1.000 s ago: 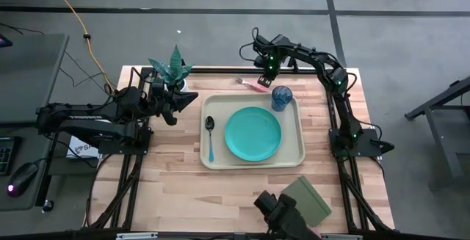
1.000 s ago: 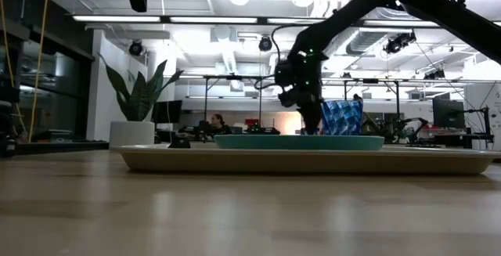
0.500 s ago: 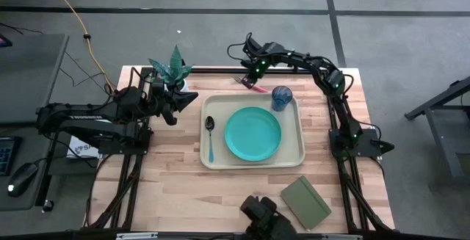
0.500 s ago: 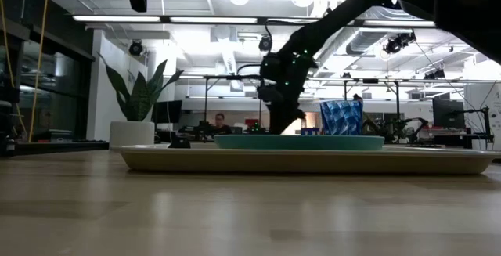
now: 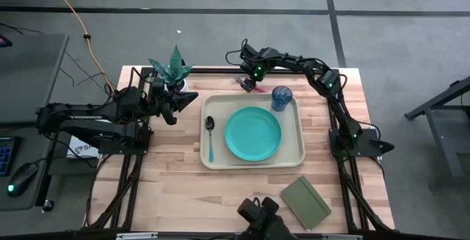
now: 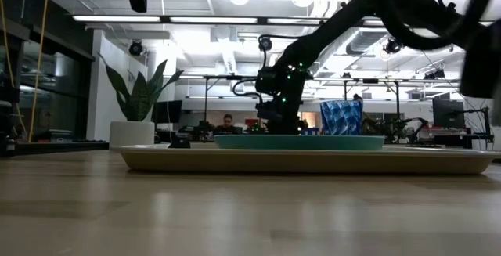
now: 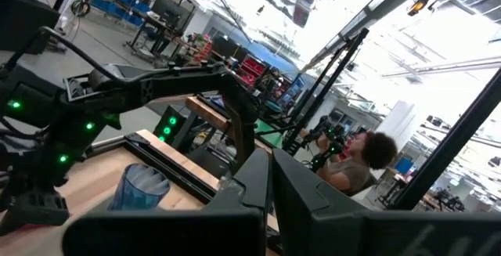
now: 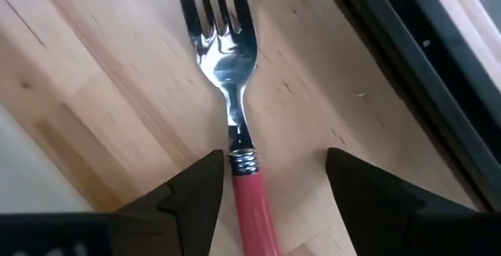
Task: Pick and place plate/cup/fork/spoon on tray
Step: Put the pink fork in between the blue spoon and blue plate on the gray tray
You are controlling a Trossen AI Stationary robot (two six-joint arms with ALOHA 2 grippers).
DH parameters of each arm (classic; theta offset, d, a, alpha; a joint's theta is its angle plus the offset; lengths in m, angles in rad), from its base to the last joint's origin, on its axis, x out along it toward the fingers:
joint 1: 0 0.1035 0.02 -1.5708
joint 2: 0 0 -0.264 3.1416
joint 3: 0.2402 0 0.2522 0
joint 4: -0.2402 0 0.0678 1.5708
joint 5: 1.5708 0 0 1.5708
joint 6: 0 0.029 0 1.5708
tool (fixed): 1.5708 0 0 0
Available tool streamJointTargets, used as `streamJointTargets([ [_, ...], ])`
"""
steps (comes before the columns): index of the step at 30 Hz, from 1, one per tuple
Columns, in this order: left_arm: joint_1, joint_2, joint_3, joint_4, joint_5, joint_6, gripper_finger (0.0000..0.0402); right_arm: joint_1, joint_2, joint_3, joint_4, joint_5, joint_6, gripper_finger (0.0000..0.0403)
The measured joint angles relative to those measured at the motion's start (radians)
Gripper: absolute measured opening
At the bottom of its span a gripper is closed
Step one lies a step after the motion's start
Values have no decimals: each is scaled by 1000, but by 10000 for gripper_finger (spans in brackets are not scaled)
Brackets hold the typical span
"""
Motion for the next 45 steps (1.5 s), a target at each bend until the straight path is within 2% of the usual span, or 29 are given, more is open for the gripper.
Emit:
streamJointTargets([
  [3,0,0,0,0,0,0,0,2,2,0,-17,44,-20,214],
  [5,0,0,0,0,0,0,0,9,2,0,-25,73,-43,190],
  [7,0,0,0,0,-4,0,0,13,2,2,-42,101,-53,153],
  [11,0,0,0,0,-63,0,0,10,2,1,-59,92,-40,48],
  [13,0,0,0,0,-95,0,0,10,0,1,-61,86,-41,20],
  [18,0,0,0,0,-112,0,0,8,-20,-6,-79,87,-61,36],
  [21,0,0,0,0,-112,2,0,7,-61,-9,-84,88,-69,16],
  [25,0,0,0,0,-112,24,0,-1,-142,-7,-80,77,-85,14],
  [32,1,0,0,-27,-190,89,12,20,-333,-5,-80,-93,-41,14],
  [36,38,6,0,-49,-200,113,41,92,-443,-5,-69,-118,6,14],
  [38,73,18,0,-62,-157,113,64,143,-493,-4,-55,-99,40,14],
  [41,132,53,1,-52,-47,113,104,244,-531,-3,-41,-13,103,14],
  [45,183,123,1,-38,68,113,162,391,-551,-3,-23,166,189,14],
])
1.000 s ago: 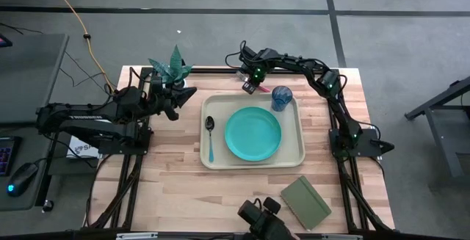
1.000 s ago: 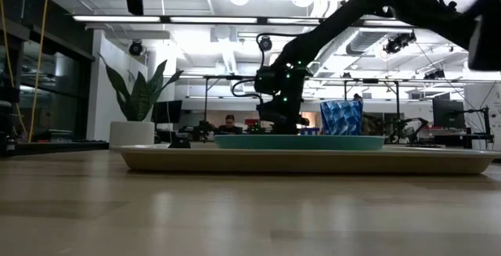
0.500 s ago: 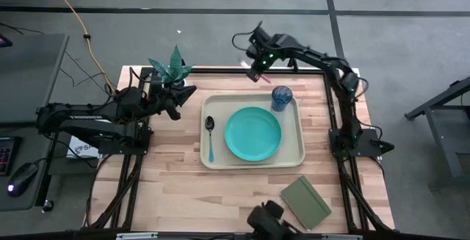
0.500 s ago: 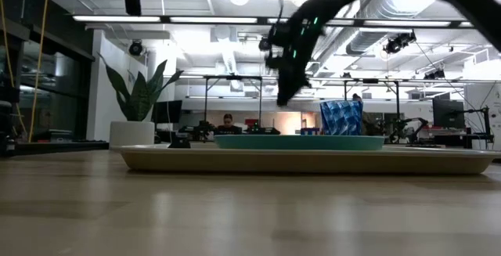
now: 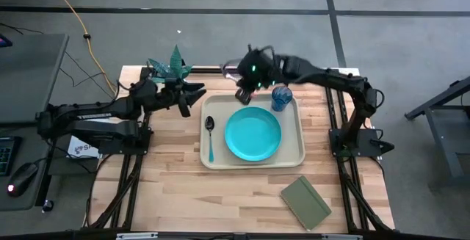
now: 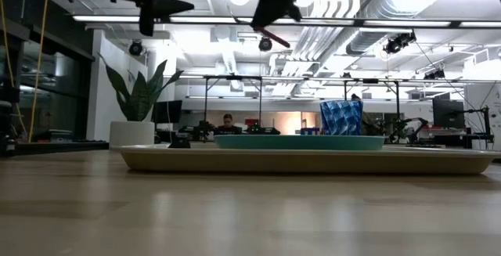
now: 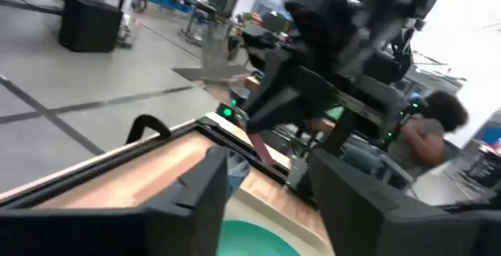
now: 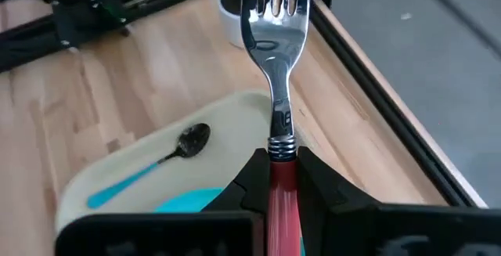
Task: Pick and place plate/cup/fork/spoon on tray
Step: Put the pink fork in between the blue spoon and blue plate on the gray tray
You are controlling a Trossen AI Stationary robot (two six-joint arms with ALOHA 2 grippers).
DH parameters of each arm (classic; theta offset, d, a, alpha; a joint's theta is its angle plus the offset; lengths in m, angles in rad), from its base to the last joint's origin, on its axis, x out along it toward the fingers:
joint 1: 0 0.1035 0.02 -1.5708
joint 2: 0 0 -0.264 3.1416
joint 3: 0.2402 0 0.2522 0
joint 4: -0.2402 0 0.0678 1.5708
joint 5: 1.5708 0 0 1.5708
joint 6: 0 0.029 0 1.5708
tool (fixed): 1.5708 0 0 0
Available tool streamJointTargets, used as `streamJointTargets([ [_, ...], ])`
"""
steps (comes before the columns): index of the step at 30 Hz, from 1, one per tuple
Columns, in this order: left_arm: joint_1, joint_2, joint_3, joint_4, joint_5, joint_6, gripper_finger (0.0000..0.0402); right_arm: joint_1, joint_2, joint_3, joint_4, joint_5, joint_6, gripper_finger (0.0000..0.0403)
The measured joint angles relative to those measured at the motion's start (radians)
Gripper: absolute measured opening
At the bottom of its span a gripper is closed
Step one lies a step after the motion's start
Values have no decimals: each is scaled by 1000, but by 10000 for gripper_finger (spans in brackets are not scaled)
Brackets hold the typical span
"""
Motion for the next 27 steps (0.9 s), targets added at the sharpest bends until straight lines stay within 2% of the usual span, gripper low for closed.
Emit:
streamJointTargets([
  [5,15,74,0,78,84,6,223,151,2,0,-63,270,112,14],
  [8,14,95,0,114,133,17,247,215,2,0,-117,382,191,14],
  [14,2,99,0,170,156,60,261,297,11,0,-73,452,266,14],
  [21,-28,124,0,176,75,71,257,335,10,-13,6,504,284,14],
  [24,-45,140,0,179,64,71,257,346,-27,-156,60,487,343,14],
  [27,-63,167,0,181,63,71,257,343,-113,-363,252,414,397,14],
])
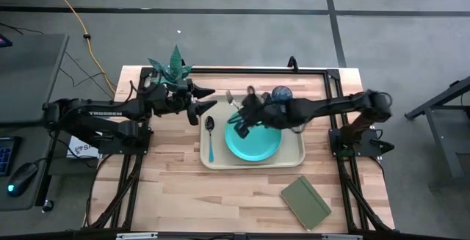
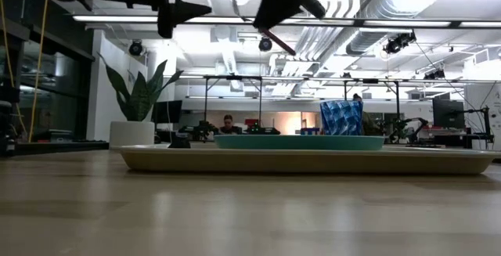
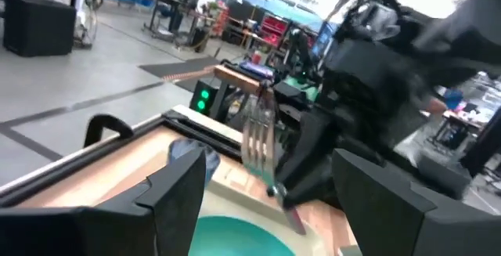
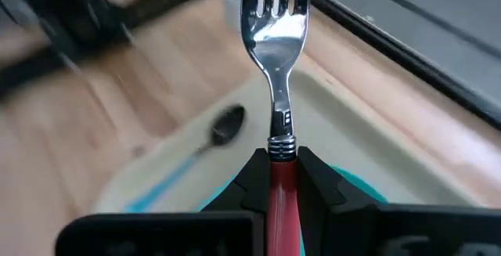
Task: Pick and place plate/cup/fork/spoon on tray
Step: Put the pink fork in between the blue spoon and blue plate on the gray tray
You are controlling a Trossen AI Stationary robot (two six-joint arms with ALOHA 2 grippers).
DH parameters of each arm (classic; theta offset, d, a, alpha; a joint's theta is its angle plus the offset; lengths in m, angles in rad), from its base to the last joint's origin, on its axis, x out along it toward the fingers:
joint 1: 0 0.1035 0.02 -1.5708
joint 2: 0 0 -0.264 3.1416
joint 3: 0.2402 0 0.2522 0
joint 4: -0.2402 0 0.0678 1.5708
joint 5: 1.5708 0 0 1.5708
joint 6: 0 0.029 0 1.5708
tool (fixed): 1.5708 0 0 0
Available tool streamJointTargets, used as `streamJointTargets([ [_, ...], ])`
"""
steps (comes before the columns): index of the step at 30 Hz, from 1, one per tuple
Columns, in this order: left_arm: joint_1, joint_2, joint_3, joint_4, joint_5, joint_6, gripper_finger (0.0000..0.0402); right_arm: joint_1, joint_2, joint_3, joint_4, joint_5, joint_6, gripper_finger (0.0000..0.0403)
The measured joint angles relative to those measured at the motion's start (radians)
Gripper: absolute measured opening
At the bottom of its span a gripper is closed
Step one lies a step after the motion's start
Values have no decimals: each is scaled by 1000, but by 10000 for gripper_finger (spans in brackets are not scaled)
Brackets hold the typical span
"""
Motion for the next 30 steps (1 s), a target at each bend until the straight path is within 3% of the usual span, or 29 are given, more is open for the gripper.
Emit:
streamJointTargets([
  [3,-18,35,0,45,-4,0,256,-18,-103,-154,205,-24,25,14],
  [6,-38,90,0,112,-54,0,256,-31,-156,-222,281,-22,16,14],
  [15,-102,279,163,133,-256,26,256,-44,-160,-226,295,55,-195,14],
  [20,-124,363,266,113,-295,49,256,-43,-151,-226,293,103,-262,14],
  [30,-158,436,362,74,-512,52,247,-33,-152,-226,286,104,-333,14],
])
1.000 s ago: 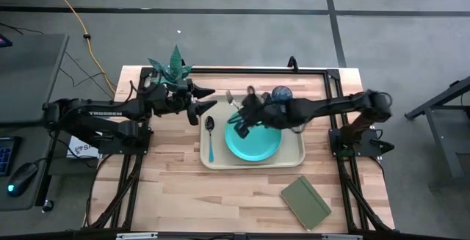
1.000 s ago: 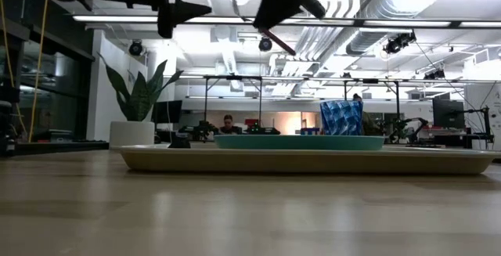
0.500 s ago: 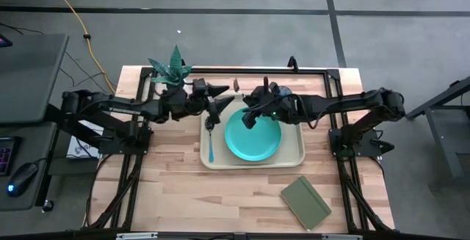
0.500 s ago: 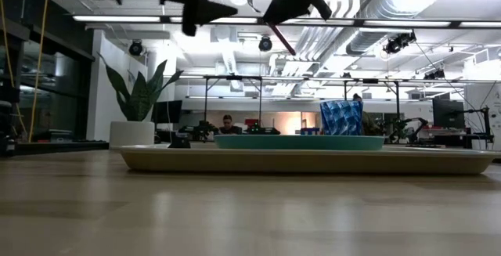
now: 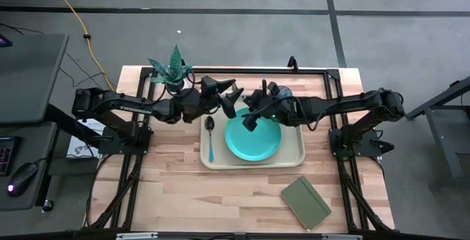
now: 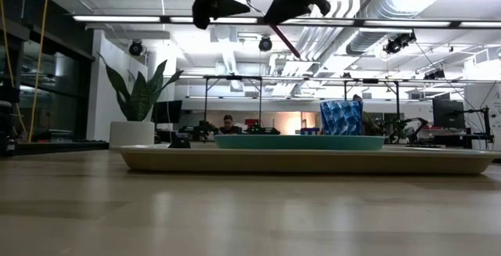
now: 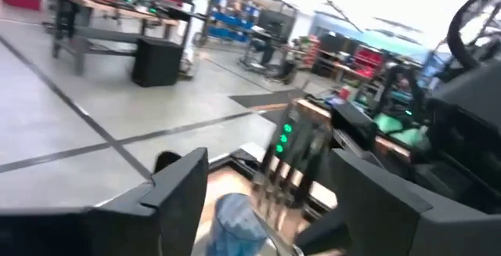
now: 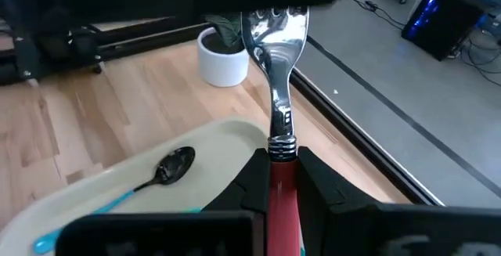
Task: Pick and place plate/cup/fork/spoon on tray
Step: Put the pink fork in between the blue spoon and blue plate on the gray tray
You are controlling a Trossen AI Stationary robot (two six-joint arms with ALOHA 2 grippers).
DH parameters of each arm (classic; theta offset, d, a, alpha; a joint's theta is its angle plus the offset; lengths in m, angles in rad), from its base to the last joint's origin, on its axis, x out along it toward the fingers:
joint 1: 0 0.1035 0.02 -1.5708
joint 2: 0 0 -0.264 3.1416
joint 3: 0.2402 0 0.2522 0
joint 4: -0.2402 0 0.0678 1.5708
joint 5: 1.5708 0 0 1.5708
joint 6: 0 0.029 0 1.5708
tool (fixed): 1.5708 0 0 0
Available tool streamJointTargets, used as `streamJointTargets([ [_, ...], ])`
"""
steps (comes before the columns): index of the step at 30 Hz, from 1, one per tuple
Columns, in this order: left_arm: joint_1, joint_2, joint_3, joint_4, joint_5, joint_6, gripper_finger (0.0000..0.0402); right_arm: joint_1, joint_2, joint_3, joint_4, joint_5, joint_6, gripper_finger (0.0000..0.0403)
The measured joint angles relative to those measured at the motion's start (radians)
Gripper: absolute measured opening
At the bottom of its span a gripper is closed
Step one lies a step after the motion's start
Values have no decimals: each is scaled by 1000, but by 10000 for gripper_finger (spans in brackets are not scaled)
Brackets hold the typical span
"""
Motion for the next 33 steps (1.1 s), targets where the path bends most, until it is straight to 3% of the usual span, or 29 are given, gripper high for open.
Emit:
streamJointTargets([
  [5,-23,-1,6,-36,-61,0,177,-1,0,0,-5,16,0,15],
  [12,-41,-1,6,-40,-113,0,17,-1,0,0,-5,32,3,17],
  [17,-18,-5,6,-73,-77,8,6,-2,0,0,-12,3,50,42],
  [23,35,-65,6,-225,-8,24,0,-1,-30,0,-64,-71,116,123],
  [28,96,-159,6,-364,40,98,0,-1,-108,0,-223,-87,183,196],
  [33,159,-255,6,-456,179,178,0,-1,-194,0,-411,-80,241,223],
])
